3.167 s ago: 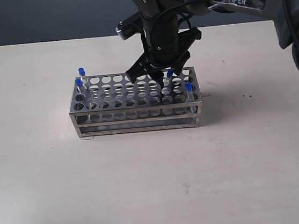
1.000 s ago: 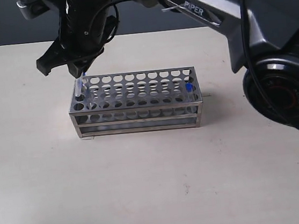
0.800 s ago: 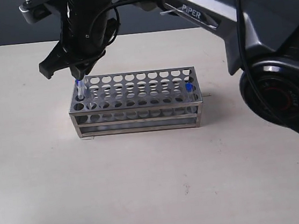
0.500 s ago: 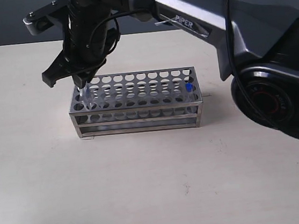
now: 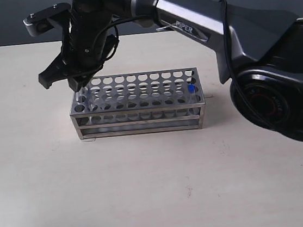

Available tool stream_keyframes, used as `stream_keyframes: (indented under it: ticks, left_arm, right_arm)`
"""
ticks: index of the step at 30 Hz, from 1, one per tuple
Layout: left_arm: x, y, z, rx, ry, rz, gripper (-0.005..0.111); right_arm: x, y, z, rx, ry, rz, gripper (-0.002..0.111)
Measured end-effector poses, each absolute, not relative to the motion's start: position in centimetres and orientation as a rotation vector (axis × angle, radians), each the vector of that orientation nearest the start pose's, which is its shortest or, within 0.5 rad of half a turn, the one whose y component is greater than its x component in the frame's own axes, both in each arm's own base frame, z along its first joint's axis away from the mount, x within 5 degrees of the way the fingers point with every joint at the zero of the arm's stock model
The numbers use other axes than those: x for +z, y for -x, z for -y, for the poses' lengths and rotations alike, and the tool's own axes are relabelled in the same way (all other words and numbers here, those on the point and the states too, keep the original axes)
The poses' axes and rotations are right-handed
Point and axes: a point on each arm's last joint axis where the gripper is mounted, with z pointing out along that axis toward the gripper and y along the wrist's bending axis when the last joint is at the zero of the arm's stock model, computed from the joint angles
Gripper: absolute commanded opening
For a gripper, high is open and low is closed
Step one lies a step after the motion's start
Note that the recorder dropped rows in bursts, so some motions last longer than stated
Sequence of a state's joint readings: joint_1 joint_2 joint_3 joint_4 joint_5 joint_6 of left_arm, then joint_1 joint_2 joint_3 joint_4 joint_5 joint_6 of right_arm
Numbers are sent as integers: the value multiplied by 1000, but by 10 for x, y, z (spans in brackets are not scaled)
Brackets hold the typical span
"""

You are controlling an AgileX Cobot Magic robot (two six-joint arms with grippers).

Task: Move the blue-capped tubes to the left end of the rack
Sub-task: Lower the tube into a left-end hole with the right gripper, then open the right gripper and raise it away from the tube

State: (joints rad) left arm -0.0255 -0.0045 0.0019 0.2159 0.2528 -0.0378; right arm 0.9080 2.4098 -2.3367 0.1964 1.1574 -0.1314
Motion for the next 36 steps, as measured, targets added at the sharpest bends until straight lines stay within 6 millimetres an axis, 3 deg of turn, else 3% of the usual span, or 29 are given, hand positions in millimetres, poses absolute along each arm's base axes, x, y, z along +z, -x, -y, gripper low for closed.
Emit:
stream_keyframes:
  ticks: [36]
  left_arm:
    - [190,-55,-3,154,-131,-1725,0]
  right_arm:
    - [219,-309,-432,485,1395,-2366,-1]
